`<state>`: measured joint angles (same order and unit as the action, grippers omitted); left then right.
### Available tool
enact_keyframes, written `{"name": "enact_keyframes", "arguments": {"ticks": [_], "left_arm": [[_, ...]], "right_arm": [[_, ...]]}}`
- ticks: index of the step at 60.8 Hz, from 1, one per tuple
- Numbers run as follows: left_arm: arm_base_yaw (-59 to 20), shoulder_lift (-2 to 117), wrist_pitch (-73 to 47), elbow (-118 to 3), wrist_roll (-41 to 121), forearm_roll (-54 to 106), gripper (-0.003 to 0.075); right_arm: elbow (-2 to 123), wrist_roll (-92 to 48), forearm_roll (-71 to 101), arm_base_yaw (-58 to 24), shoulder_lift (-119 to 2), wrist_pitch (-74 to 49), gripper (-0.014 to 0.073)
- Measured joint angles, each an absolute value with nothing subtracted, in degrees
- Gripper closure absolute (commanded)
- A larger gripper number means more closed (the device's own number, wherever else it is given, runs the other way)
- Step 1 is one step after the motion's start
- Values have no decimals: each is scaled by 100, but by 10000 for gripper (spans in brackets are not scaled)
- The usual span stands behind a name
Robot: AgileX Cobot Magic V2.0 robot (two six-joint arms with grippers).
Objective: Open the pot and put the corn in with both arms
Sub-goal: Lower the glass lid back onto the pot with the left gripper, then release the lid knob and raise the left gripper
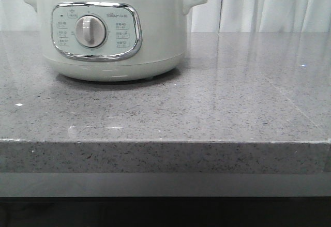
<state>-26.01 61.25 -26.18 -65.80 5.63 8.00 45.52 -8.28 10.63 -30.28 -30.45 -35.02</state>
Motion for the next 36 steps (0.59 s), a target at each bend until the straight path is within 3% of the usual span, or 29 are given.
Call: {"name": "enact_keyframes", "arguments": {"ticks": [29, 36], "left_arm": [[-2601, 3262, -2643, -3960, 563, 800, 252], [-2601, 2817, -2656, -3623, 563, 800, 354]], "right_arm": [[4552, -828, 1063, -3028, -3045, -3502, 78], [4552, -828, 1073, -3028, -3045, -3502, 197]]}}
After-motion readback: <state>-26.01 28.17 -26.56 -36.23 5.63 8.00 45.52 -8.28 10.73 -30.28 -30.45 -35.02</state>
